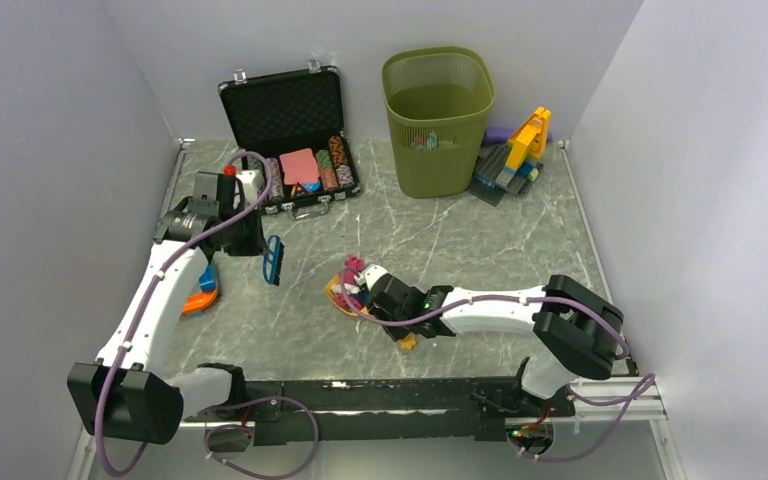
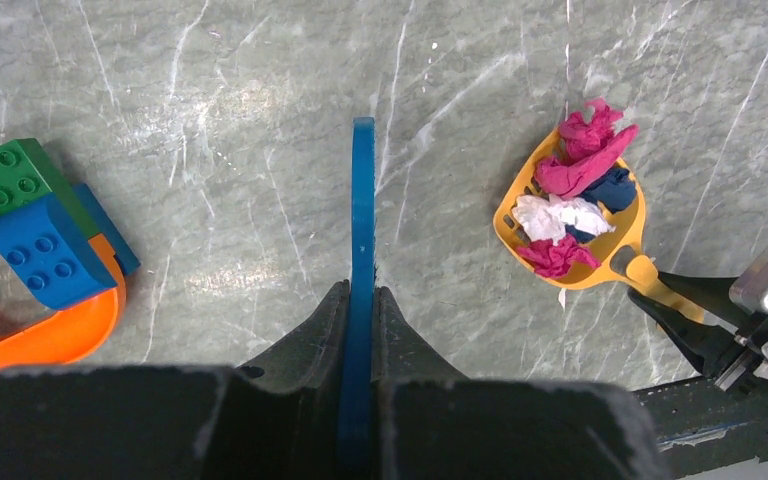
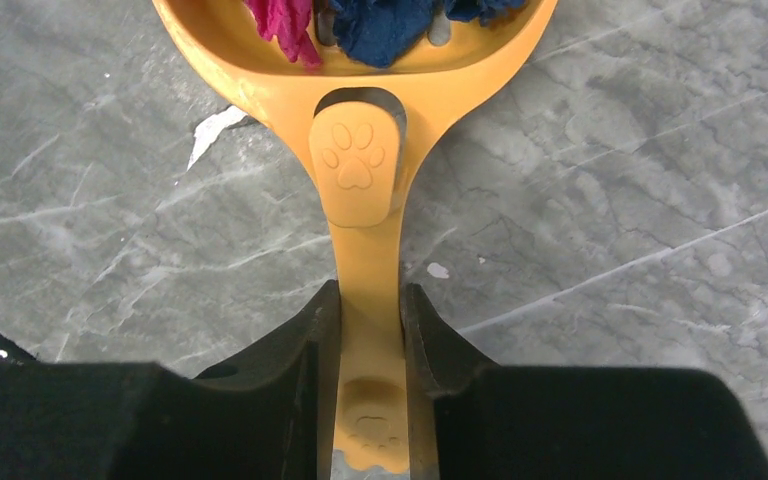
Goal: Sweep away the paper scraps from the table
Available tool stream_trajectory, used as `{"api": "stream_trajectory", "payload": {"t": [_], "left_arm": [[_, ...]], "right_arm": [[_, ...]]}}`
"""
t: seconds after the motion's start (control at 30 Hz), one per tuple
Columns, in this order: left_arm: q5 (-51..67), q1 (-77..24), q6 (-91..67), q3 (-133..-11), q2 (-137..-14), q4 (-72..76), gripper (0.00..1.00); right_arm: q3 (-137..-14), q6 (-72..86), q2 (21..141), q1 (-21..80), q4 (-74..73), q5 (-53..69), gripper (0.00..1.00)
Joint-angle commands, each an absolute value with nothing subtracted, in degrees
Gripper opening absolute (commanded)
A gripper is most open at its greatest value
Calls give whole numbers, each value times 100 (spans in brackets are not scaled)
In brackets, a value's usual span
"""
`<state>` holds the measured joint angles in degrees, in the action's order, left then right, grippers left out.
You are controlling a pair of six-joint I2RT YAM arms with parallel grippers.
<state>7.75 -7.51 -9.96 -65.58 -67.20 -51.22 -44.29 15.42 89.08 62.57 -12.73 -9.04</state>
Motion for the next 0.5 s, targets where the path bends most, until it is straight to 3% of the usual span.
{"api": "stream_trajectory", "payload": {"t": [0.0, 0.47], "left_arm": [[809, -729, -975, -6530, -6514, -4951, 0], [799, -729, -950, -6554, -6522, -4961, 0]], "right_arm": [[-4498, 1416, 8501, 6363, -1343, -1043, 2], [-5697, 1031, 7843, 6347, -2680, -1482, 0]]}}
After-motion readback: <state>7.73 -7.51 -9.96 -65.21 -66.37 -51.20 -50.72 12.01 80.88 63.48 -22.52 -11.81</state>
